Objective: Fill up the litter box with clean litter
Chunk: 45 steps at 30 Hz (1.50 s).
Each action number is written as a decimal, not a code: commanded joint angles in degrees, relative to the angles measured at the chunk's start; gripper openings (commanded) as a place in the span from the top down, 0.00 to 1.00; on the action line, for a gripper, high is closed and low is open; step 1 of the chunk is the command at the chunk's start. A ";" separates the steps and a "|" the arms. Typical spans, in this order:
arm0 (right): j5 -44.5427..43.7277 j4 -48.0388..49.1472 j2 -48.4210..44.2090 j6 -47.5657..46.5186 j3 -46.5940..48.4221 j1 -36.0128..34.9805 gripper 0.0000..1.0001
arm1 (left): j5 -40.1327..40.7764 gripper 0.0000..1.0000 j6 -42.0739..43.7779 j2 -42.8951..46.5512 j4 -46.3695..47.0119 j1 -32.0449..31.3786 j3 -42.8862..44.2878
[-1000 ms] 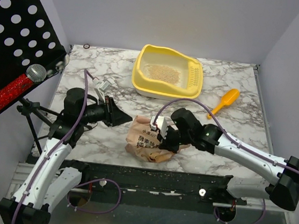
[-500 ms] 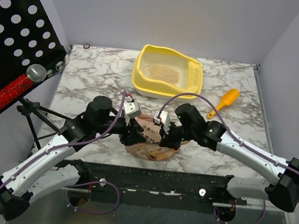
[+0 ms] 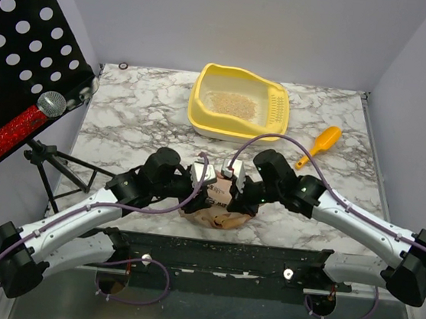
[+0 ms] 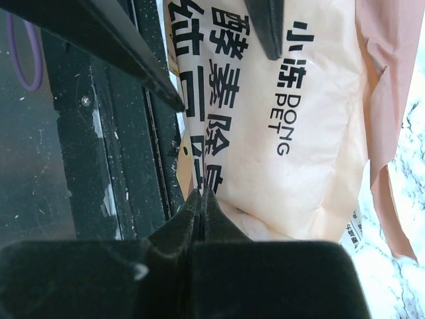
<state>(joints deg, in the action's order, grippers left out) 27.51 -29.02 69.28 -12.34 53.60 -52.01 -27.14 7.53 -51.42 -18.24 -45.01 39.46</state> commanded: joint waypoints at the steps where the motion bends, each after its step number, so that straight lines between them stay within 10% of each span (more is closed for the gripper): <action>1: 2.11 0.27 -1.51 0.91 -1.13 0.33 1.00 | 2.96 0.36 4.33 -2.45 4.53 -0.69 -0.88; 11: 1.24 0.54 -1.08 2.49 -1.31 1.99 1.00 | 6.75 0.55 8.02 -5.89 0.40 -2.89 -0.53; 16: 0.62 0.10 -2.03 3.11 -1.13 3.58 1.00 | 7.88 1.00 10.31 -9.92 -3.72 -2.89 2.80; 25: 0.01 5.37 -0.72 5.57 0.09 10.25 1.00 | 25.45 1.00 17.86 -7.47 -1.72 -3.33 7.73; 32: -1.49 4.76 1.65 2.67 7.64 11.32 1.00 | 23.70 1.00 21.21 -8.61 0.57 -2.36 13.98; 40: 0.02 6.77 7.27 -0.76 6.25 11.32 1.00 | 20.89 1.00 21.74 -7.20 11.37 0.28 -0.25; 45: -5.97 8.10 3.95 -3.21 6.77 11.32 0.54 | 21.77 1.00 21.12 -7.99 11.73 0.28 -1.76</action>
<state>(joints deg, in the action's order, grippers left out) 26.06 -21.76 76.93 -12.58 59.09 -41.34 -9.74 27.24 -59.99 -9.37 -45.95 38.70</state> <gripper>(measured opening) 0.373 0.011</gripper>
